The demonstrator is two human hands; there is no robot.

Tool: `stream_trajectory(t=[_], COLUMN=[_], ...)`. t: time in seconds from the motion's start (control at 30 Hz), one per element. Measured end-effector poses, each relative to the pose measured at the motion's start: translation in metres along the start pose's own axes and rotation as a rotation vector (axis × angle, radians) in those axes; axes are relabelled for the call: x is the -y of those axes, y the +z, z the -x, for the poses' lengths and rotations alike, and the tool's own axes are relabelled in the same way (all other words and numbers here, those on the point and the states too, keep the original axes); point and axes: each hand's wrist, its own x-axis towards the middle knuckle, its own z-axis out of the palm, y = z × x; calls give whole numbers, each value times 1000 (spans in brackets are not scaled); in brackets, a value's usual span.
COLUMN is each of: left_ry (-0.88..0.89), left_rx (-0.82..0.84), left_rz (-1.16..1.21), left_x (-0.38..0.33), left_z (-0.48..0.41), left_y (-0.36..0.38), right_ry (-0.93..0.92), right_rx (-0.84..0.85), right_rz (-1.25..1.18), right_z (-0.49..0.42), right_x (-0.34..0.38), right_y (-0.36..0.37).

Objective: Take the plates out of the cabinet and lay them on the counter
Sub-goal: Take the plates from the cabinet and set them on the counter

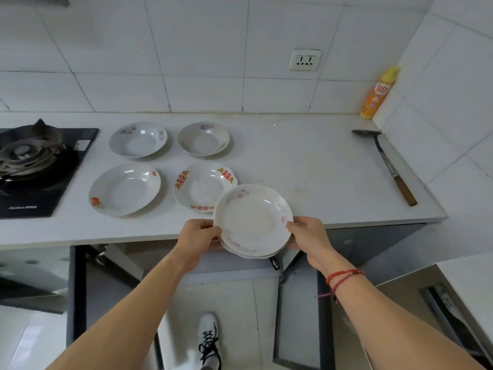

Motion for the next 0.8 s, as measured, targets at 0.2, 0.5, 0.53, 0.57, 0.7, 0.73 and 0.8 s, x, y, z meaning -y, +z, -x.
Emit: stream_trajectory(t=[0.2, 0.5, 0.53, 0.57, 0.7, 0.73, 0.8], left_ry=[-16, -87, -94, -103, -106, -111, -119], left_rx=[74, 204, 214, 224, 226, 218, 205], left_rz=[-24, -97, -103, -108, -141, -148, -155], left_x=[-27, -61, -63, -65, -69, -69, -70], left_z=[-73, -152, -158, -164, -185, -189, -196], left_y=[3, 25, 29, 33, 49, 53, 61], right_ry=[-3, 42, 48, 56, 72, 77, 75], right_rx=[-110, -254, -267, -277, -267, -261, -246], right_rz=[-2, -22, -18, -15, 3, 8, 1], right_z=[-49, -102, -107, -112, -135, -141, -153], right_x=[24, 43, 44, 44, 47, 47, 50], right_y=[10, 7, 5, 2, -9, -11, -16])
